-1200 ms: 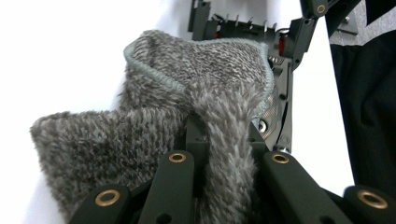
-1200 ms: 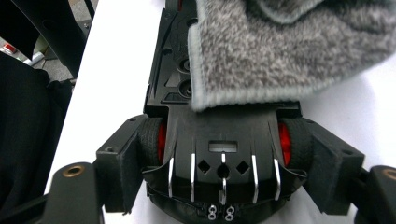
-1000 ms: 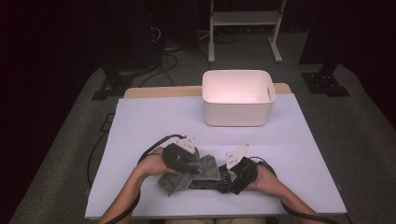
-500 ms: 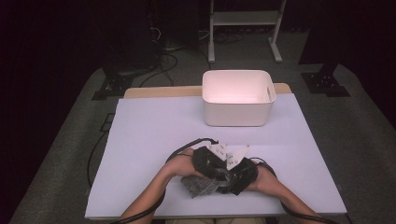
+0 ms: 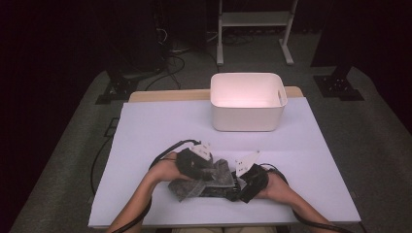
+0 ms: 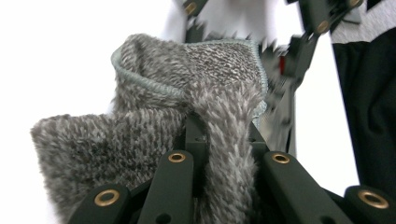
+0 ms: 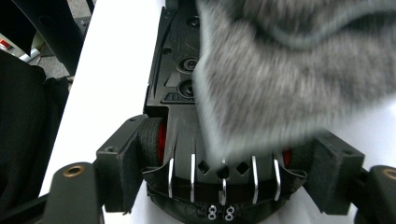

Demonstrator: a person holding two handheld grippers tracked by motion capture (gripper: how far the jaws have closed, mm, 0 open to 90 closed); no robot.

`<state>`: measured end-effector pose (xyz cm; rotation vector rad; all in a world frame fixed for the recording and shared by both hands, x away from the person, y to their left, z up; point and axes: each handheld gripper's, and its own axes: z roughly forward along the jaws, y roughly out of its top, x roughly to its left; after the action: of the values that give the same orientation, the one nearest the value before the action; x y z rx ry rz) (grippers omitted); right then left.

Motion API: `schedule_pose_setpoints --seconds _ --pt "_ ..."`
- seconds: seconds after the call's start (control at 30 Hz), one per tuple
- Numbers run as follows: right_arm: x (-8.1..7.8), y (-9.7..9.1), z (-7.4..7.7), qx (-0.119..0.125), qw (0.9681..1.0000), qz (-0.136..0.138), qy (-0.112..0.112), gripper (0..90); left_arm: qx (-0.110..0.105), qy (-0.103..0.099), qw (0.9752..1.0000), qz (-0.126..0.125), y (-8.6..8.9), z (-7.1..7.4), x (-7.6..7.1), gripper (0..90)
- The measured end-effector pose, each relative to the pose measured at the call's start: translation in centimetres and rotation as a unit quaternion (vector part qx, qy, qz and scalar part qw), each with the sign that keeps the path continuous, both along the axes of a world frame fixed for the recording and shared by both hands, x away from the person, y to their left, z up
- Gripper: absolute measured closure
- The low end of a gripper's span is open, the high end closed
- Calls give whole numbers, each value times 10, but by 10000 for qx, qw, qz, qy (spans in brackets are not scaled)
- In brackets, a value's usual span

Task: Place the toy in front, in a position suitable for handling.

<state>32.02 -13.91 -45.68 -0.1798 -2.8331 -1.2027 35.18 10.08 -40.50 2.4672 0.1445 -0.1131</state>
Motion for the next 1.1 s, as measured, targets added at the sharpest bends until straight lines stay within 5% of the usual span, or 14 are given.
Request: schedule_pose_setpoints --seconds 0.17,0.33,0.83,1.1 --pt "1 0 0 11 10000 0 16 241 -25 35 9998 191 20 -1 1 793" --pt "1 0 0 -2 10000 6 10 241 -104 69 9997 186 21 -3 -1 792" --pt "-1 1 0 -42 10000 18 -85 241 -158 26 9974 -704 -45 1 -13 788" --pt "-2 1 1 -50 9999 0 -91 241 -108 82 9992 -378 -14 0 -14 785"
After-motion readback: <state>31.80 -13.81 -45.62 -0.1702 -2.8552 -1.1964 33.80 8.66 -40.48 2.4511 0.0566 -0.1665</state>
